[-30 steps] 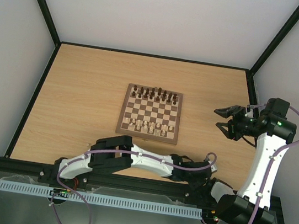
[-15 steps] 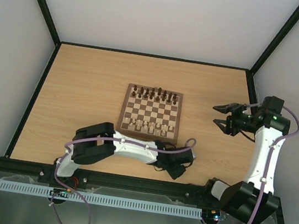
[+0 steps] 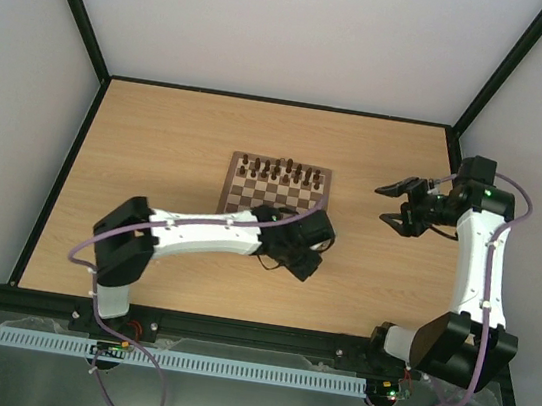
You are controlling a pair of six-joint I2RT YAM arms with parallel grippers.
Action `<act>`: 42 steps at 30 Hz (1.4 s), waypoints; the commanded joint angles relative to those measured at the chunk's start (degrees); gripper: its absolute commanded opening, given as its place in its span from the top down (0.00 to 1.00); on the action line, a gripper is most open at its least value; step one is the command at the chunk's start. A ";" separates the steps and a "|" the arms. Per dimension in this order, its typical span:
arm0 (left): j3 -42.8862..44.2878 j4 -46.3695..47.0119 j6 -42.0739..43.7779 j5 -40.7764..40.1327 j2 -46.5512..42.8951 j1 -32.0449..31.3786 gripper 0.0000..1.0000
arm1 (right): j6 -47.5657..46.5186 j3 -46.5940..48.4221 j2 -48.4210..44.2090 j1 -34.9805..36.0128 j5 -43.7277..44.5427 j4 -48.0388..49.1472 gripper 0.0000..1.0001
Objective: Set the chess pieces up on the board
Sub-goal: Pick up the chess piece at the center of the board, then place the chess piece on the chessboard.
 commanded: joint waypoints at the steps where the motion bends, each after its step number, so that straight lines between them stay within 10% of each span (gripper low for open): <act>1: 4.42 -8.20 -0.26 4.70 -6.09 1.12 0.86 | -3.74 1.28 -0.55 0.29 -0.58 -5.92 0.20; 4: 6.99 -11.09 -1.15 7.50 -8.83 1.62 0.86 | -4.62 -1.08 -2.21 0.30 -3.49 -6.40 0.01; 14: 5.26 -12.11 -6.34 16.18 -18.86 3.41 0.86 | 6.84 -15.76 -11.58 2.04 -15.40 9.53 0.01; 23: 4.57 -12.93 -9.32 15.70 -22.50 3.80 0.86 | -3.09 -3.74 0.31 8.80 -7.95 2.58 0.02; 31: 8.33 -13.30 -8.92 18.24 -23.13 6.78 0.86 | 4.87 -1.57 6.60 15.89 -12.04 18.40 0.00; 38: 3.30 -6.68 -11.06 26.90 -27.36 11.53 0.85 | 4.20 -4.27 2.84 19.66 -15.10 16.82 0.37; 42: 2.04 -6.26 -10.84 29.04 -28.79 12.34 0.85 | 6.71 -7.98 -2.40 21.80 -19.24 15.16 0.41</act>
